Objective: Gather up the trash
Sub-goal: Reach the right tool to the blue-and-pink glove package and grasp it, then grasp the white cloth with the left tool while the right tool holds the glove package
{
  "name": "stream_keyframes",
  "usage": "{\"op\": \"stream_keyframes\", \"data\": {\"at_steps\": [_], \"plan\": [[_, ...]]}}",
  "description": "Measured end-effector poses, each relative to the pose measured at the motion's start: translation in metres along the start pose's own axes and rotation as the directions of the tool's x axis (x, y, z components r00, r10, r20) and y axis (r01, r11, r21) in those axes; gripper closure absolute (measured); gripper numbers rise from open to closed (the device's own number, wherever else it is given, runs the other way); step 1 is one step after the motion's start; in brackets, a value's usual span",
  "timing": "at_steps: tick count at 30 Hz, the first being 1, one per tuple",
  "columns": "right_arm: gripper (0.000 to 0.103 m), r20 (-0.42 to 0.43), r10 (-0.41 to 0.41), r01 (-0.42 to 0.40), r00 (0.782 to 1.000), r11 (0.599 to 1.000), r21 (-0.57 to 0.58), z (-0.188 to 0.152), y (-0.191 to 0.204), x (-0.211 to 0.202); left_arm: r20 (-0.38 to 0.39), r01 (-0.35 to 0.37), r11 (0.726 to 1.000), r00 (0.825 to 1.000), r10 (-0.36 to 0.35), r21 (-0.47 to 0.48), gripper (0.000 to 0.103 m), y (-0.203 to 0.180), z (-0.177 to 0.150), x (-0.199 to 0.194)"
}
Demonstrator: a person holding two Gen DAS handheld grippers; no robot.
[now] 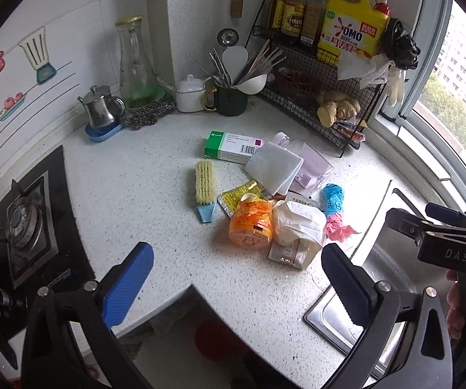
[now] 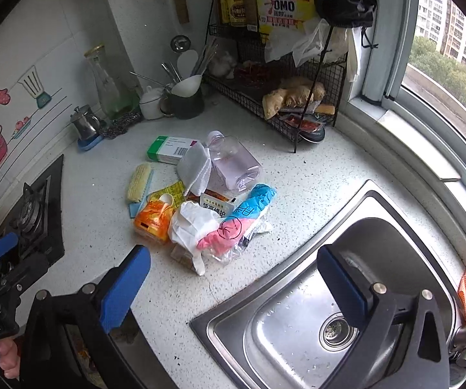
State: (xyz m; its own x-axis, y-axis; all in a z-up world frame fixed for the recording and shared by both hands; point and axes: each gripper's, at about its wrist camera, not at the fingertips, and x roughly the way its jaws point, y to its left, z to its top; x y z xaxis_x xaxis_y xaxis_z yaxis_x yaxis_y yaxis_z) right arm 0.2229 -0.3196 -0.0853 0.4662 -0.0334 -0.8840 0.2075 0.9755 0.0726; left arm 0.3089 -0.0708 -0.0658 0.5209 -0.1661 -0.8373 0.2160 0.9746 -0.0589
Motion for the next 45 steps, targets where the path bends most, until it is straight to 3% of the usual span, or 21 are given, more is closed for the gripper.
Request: {"op": "stream_keyframes", "data": {"at_steps": [7,12,17,18,19,21,29,31,38,45], "plan": [[0.001,-0.132,-0.017,0.022,0.991,0.999,0.031,0.028,-0.014,0.077,-0.102,-0.014,0.999,0.995,0.019,0.044,0.000,-0.008,0.025,0.070],[0.001,-0.267,-0.008,0.025,0.964,0.998,0.061,0.025,-0.017,0.121,-0.173,-0.021,0.998,0.984,0.030,0.057,0.000,-0.009,0.024,0.105],[0.016,-0.339,0.022,0.005,0.940,0.997,0.079,0.013,-0.018,0.131,-0.205,-0.015,0.998,0.978,0.026,0.056,0.000,-0.009,0.021,0.115],[0.025,-0.346,0.031,-0.003,0.938,0.997,0.082,0.011,-0.018,0.130,-0.206,-0.017,0.998,0.978,0.029,0.059,0.000,-0.010,0.021,0.115],[0.037,-0.348,0.037,-0.008,0.937,0.996,0.084,0.009,-0.019,0.128,-0.207,-0.018,0.998,0.978,0.031,0.062,0.000,-0.010,0.021,0.115],[0.049,-0.345,0.041,-0.012,0.938,0.996,0.086,0.005,-0.019,0.122,-0.205,-0.017,0.998,0.978,0.030,0.066,0.000,-0.012,0.022,0.114],[0.069,-0.284,0.069,-0.045,0.956,0.995,0.089,-0.011,-0.026,0.073,-0.204,0.015,0.996,0.979,0.002,0.085,0.000,-0.023,0.015,0.102],[0.086,-0.270,0.055,-0.035,0.961,0.996,0.077,-0.018,-0.036,0.063,-0.208,0.027,0.995,0.978,-0.007,0.093,0.000,-0.028,0.013,0.102],[0.089,-0.220,0.056,-0.043,0.974,0.997,0.064,-0.027,-0.043,0.022,-0.226,0.074,0.991,0.973,-0.047,0.113,0.000,-0.052,0.011,0.107],[0.089,-0.186,0.054,-0.047,0.981,0.998,0.041,-0.018,-0.061,0.014,-0.273,0.101,0.986,0.960,-0.063,0.129,0.000,-0.078,0.015,0.130]]}}
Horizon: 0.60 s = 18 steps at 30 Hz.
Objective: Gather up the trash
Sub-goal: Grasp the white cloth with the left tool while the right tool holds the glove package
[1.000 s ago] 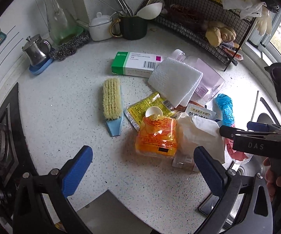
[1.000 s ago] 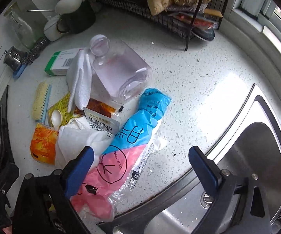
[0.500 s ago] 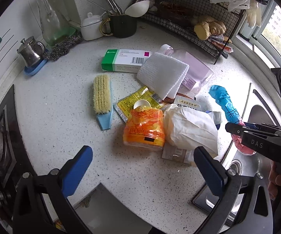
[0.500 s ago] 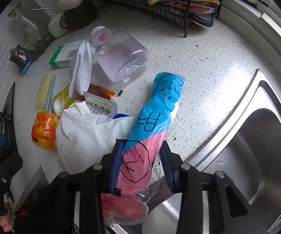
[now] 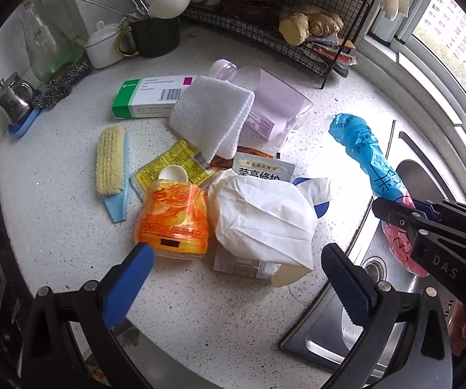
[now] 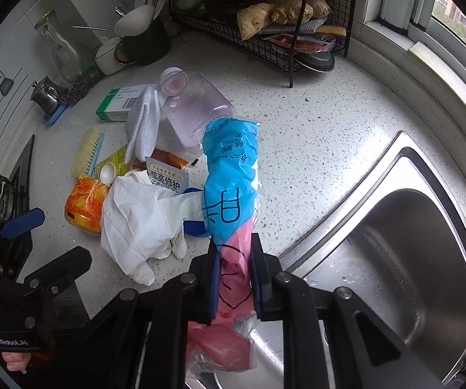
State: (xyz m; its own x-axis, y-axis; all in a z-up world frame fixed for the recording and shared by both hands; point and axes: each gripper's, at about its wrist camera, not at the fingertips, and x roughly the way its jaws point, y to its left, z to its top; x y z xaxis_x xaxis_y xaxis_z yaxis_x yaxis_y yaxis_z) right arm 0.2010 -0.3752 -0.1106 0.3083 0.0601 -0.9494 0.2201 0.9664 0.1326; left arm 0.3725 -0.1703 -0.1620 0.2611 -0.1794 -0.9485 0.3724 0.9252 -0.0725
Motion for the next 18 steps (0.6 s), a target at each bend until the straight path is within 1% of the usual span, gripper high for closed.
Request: {"op": "stream_keyframes", "data": {"at_steps": [3,6,9,10,12,13,14,15,17,18], "plan": [[0.089,0.009,0.011,-0.011,1.000,1.000,-0.007,-0.002,-0.002,-0.004,-0.045,0.031,0.999,0.998,-0.032,-0.025,0.000,-0.005,0.002,0.015],[0.089,0.015,0.026,-0.026,1.000,1.000,-0.018,0.012,-0.002,0.010,-0.075,0.052,0.997,0.996,-0.057,-0.061,0.000,-0.007,0.005,0.028],[0.089,0.010,0.024,-0.024,1.000,0.999,-0.036,0.014,-0.001,0.018,-0.086,0.039,0.995,0.995,-0.047,-0.089,0.000,-0.008,0.010,0.039],[0.089,0.008,0.015,-0.015,1.000,0.999,-0.039,0.016,-0.001,0.027,-0.088,0.034,0.995,0.995,-0.042,-0.093,0.000,-0.008,0.012,0.042],[0.089,-0.003,0.010,-0.010,1.000,0.999,-0.043,0.015,-0.003,0.034,-0.097,0.019,0.996,0.995,-0.028,-0.091,0.003,-0.009,0.015,0.047],[0.089,-0.009,0.008,-0.008,1.000,0.999,-0.042,0.016,-0.003,0.038,-0.104,0.006,0.997,0.994,-0.015,-0.082,0.011,-0.010,0.015,0.050],[0.089,-0.012,0.003,-0.004,1.000,0.999,-0.047,0.015,-0.003,0.039,-0.114,-0.002,0.998,0.993,-0.006,-0.069,0.023,-0.012,0.015,0.053],[0.089,-0.011,-0.006,0.005,1.000,0.998,-0.057,0.014,-0.002,0.040,-0.122,-0.003,0.998,0.993,-0.005,-0.060,0.029,-0.014,0.015,0.055],[0.089,-0.005,-0.023,0.023,1.000,0.997,-0.079,0.014,0.001,0.038,-0.136,0.004,0.998,0.991,-0.012,-0.058,0.052,-0.016,0.014,0.059],[0.089,0.000,-0.027,0.027,1.000,0.996,-0.086,0.013,0.002,0.038,-0.140,0.012,0.998,0.990,-0.020,-0.057,0.059,-0.017,0.014,0.060]]}}
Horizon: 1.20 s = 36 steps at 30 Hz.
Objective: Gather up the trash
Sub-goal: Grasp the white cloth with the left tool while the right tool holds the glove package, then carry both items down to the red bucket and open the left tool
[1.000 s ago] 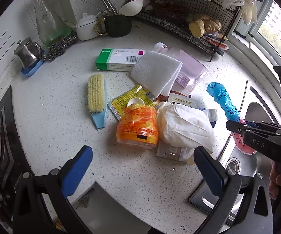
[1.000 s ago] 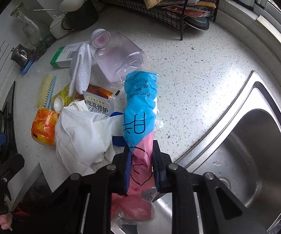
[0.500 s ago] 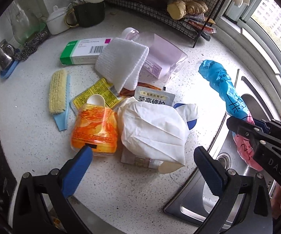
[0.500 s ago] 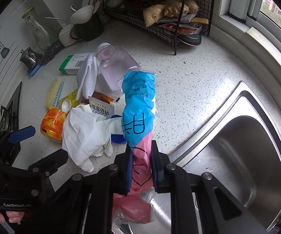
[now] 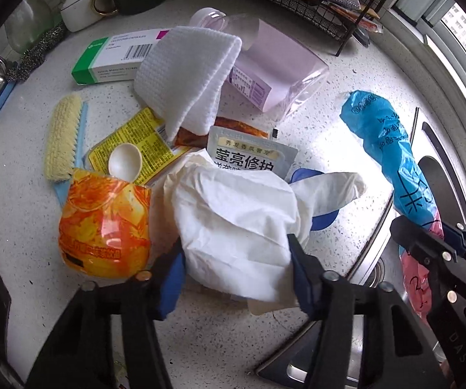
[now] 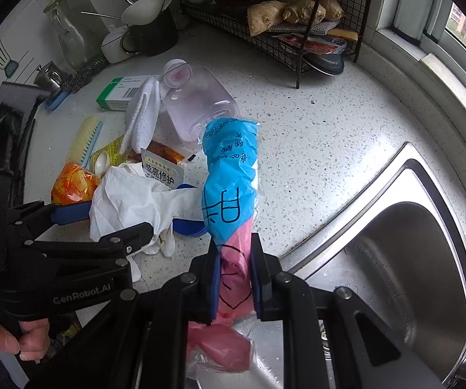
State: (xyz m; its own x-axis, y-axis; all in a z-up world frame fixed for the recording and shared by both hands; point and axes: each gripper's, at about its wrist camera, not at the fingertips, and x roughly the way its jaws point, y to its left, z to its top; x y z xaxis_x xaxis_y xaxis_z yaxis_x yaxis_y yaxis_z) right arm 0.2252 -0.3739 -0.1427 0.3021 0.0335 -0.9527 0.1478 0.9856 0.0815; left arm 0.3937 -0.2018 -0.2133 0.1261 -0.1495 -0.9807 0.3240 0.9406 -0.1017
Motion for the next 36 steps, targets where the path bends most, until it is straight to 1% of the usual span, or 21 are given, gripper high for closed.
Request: {"op": "stream_keyframes", "data": {"at_steps": [1,2,3,4,5,8,9,12,16,21,24,27,29,32,36], "plan": [[0.089,0.004,-0.007,0.007,1.000,1.000,-0.007,0.000,0.001,-0.001,-0.004,0.003,1.000,1.000,-0.003,0.004,0.071,-0.001,-0.001,0.001],[0.089,0.010,-0.013,0.013,1.000,1.000,-0.016,-0.001,0.002,-0.003,-0.007,0.000,1.000,1.000,0.000,0.009,0.077,-0.003,-0.002,0.002],[0.089,0.018,-0.021,0.021,1.000,0.999,-0.024,-0.001,0.004,-0.005,-0.004,-0.002,1.000,1.000,0.002,0.018,0.078,-0.005,-0.003,0.001],[0.088,0.027,-0.032,0.033,0.999,0.999,-0.036,-0.002,0.005,-0.008,0.000,-0.004,1.000,1.000,0.004,0.030,0.082,-0.007,-0.004,0.000],[0.088,0.040,-0.040,0.042,0.998,0.998,-0.051,-0.003,0.007,-0.011,0.005,-0.006,0.999,1.000,0.006,0.042,0.089,-0.008,-0.006,-0.002],[0.089,0.089,-0.069,0.079,0.994,0.990,-0.116,-0.008,0.013,-0.017,0.035,0.008,0.998,0.999,-0.010,0.067,0.096,-0.015,-0.011,-0.011],[0.089,0.093,-0.070,0.081,0.993,0.988,-0.129,-0.010,0.014,-0.019,0.044,0.012,0.997,0.999,-0.016,0.074,0.096,-0.015,-0.013,-0.017],[0.089,0.075,-0.035,0.044,0.997,0.992,-0.121,-0.014,0.012,-0.023,0.083,0.014,0.996,0.996,-0.022,0.093,0.098,-0.017,-0.023,-0.039],[0.089,0.082,-0.044,0.055,0.996,0.990,-0.127,-0.018,0.016,-0.031,0.128,0.018,0.992,0.991,-0.034,0.128,0.098,-0.014,-0.042,-0.071],[0.089,0.126,-0.031,0.049,0.992,0.988,-0.146,-0.026,0.030,-0.055,0.179,0.022,0.989,0.983,-0.048,0.145,0.098,-0.005,-0.066,-0.108],[0.089,0.146,-0.006,0.028,0.989,0.989,-0.142,-0.033,0.039,-0.074,0.213,0.029,0.988,0.975,-0.061,0.149,0.098,0.001,-0.081,-0.126],[0.089,0.178,0.031,-0.008,0.984,0.991,-0.133,-0.043,0.048,-0.096,0.245,0.016,0.989,0.968,-0.052,0.147,0.098,0.010,-0.102,-0.146],[0.089,0.193,0.035,-0.007,0.981,0.989,-0.145,-0.052,0.059,-0.108,0.266,0.012,0.990,0.963,-0.049,0.137,0.098,0.018,-0.120,-0.160],[0.089,0.208,0.041,-0.004,0.977,0.984,-0.176,-0.067,0.079,-0.121,0.290,0.013,0.994,0.956,-0.043,0.106,0.098,0.030,-0.151,-0.180],[0.089,0.219,0.069,-0.019,0.973,0.974,-0.225,-0.088,0.107,-0.131,0.306,0.008,0.999,0.952,-0.020,0.041,0.098,0.049,-0.194,-0.197]]}}
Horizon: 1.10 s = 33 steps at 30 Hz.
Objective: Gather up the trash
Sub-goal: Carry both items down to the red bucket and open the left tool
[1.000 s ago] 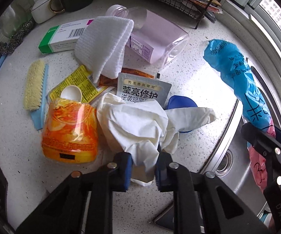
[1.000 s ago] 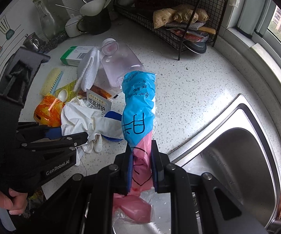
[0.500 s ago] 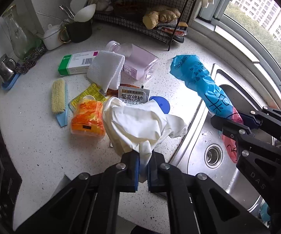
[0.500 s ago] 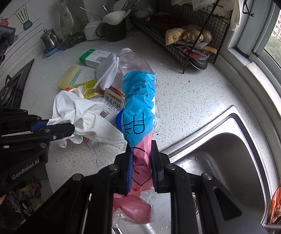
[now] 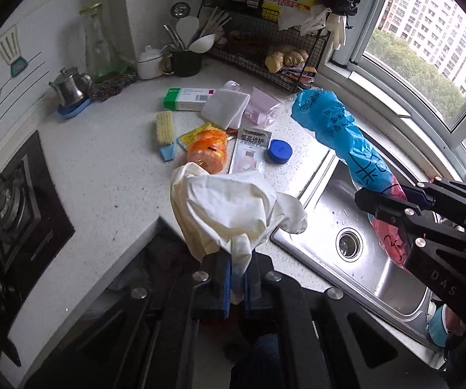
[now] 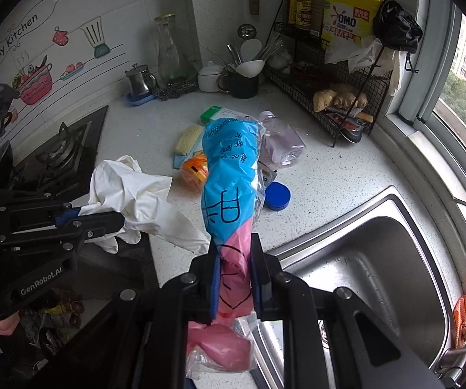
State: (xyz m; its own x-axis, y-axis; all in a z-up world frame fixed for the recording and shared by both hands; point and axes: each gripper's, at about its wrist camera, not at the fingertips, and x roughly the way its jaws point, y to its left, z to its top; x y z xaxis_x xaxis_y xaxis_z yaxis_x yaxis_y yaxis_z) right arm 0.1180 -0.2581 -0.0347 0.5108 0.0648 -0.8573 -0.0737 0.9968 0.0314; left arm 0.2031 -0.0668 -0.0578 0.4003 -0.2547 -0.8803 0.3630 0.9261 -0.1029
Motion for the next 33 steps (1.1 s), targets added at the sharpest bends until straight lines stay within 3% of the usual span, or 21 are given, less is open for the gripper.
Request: {"op": "stream_keyframes", "data": {"at_steps": [9,21,27,33], "plan": [[0.089,-0.002,0.082,-0.081,0.997,0.988,-0.132,-0.037,0.074,-0.010,0.013,-0.070,0.990,0.997,0.073,-0.126,0.098,0.038,-0.099,-0.052],[0.089,-0.136,0.154,-0.181,0.979,0.960,-0.213,-0.095,0.150,0.027,-0.103,-0.148,0.951,0.987,0.125,-0.270,0.098,0.090,-0.194,-0.048],[0.089,-0.197,0.161,-0.207,0.967,0.949,-0.239,-0.112,0.166,0.064,-0.158,-0.142,0.933,0.983,0.094,-0.330,0.098,0.110,-0.225,-0.011],[0.089,-0.266,0.140,-0.196,0.954,0.960,-0.199,-0.142,0.174,0.141,-0.238,-0.150,0.916,0.969,0.061,-0.373,0.098,0.140,-0.253,0.076]]}}
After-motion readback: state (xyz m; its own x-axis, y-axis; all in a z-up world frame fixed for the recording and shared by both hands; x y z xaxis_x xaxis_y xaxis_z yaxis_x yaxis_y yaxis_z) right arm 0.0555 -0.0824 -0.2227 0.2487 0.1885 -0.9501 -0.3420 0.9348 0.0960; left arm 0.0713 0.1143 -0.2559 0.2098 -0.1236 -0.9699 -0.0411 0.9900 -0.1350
